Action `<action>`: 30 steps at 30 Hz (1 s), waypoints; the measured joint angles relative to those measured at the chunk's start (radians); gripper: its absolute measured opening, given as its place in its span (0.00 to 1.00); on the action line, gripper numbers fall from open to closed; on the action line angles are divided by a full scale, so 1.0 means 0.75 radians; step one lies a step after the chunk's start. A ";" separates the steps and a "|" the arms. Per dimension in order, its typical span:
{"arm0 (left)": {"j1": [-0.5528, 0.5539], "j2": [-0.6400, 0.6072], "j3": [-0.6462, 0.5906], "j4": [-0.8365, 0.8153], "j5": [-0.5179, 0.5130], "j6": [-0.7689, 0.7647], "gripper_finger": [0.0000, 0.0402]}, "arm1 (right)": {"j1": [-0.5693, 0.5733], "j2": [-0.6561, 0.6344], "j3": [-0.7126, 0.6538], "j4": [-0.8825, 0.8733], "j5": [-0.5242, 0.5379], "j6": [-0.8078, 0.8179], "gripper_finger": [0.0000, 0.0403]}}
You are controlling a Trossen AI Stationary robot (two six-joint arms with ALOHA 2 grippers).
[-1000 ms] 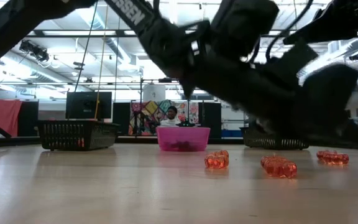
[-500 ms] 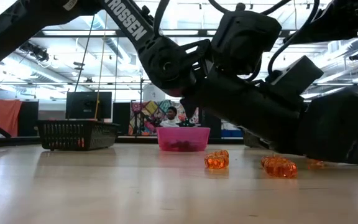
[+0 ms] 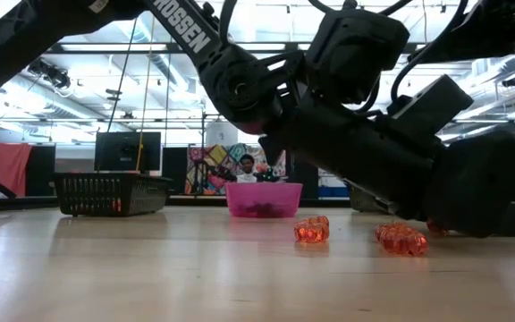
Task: Sort Halloween decoration
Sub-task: Put the orange pumpkin toy into the left black bin
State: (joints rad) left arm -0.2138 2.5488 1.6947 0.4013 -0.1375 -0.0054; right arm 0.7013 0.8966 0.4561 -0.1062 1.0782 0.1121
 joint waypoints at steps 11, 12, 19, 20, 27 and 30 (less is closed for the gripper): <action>0.000 -0.039 -0.005 -0.078 0.019 0.090 0.16 | 0.000 0.000 0.000 0.000 0.000 -0.001 0.41; 0.001 -0.049 -0.005 -0.097 0.023 0.092 0.16 | -0.001 0.000 0.000 0.000 0.000 -0.001 0.41; 0.001 -0.123 -0.010 -0.278 0.024 0.141 0.16 | 0.000 0.000 -0.001 0.003 0.000 -0.004 0.41; 0.001 -0.139 -0.011 -0.314 0.024 0.142 0.16 | 0.000 0.000 -0.001 0.005 -0.001 -0.004 0.41; 0.002 -0.234 -0.015 -0.560 0.008 0.172 0.16 | 0.000 0.000 -0.001 0.004 -0.009 -0.004 0.41; 0.002 -0.281 -0.016 -0.695 0.000 0.175 0.16 | 0.000 0.000 -0.001 0.000 -0.009 -0.003 0.41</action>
State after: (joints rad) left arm -0.2123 2.3380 1.6825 -0.1203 -0.1371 0.1261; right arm 0.7013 0.8967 0.4557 -0.1063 1.0718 0.1102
